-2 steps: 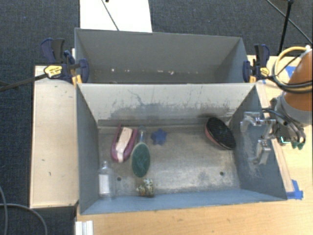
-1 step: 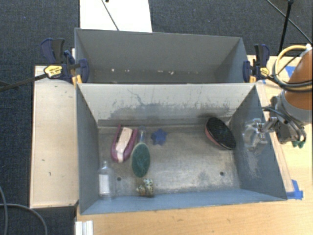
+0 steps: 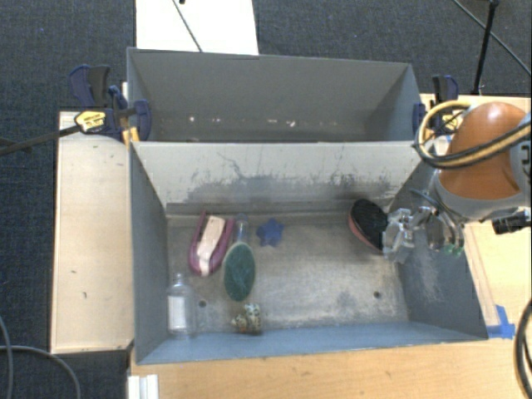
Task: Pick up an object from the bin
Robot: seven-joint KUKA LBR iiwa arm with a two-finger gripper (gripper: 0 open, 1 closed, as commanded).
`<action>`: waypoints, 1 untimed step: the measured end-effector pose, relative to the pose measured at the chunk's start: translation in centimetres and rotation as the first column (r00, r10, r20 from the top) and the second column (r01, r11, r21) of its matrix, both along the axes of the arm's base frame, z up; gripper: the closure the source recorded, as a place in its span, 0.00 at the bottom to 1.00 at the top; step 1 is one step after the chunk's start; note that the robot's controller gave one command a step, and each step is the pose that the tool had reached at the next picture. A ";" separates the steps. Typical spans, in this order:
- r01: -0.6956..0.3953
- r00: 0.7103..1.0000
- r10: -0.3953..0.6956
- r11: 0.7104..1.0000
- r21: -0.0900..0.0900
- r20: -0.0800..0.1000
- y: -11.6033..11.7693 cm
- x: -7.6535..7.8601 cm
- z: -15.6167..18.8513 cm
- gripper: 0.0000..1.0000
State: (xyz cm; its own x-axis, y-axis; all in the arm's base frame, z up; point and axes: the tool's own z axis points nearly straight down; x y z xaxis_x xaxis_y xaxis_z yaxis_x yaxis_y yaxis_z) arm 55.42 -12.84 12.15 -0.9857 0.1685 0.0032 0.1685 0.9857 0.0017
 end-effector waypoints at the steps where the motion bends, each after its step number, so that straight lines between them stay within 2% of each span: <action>1: -0.004 1.000 0.004 1.000 -0.003 0.005 -0.1 0.1 0.3 0.00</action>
Offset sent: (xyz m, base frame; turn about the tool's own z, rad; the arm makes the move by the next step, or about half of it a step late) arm 0.0000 0.0000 0.0000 0.0000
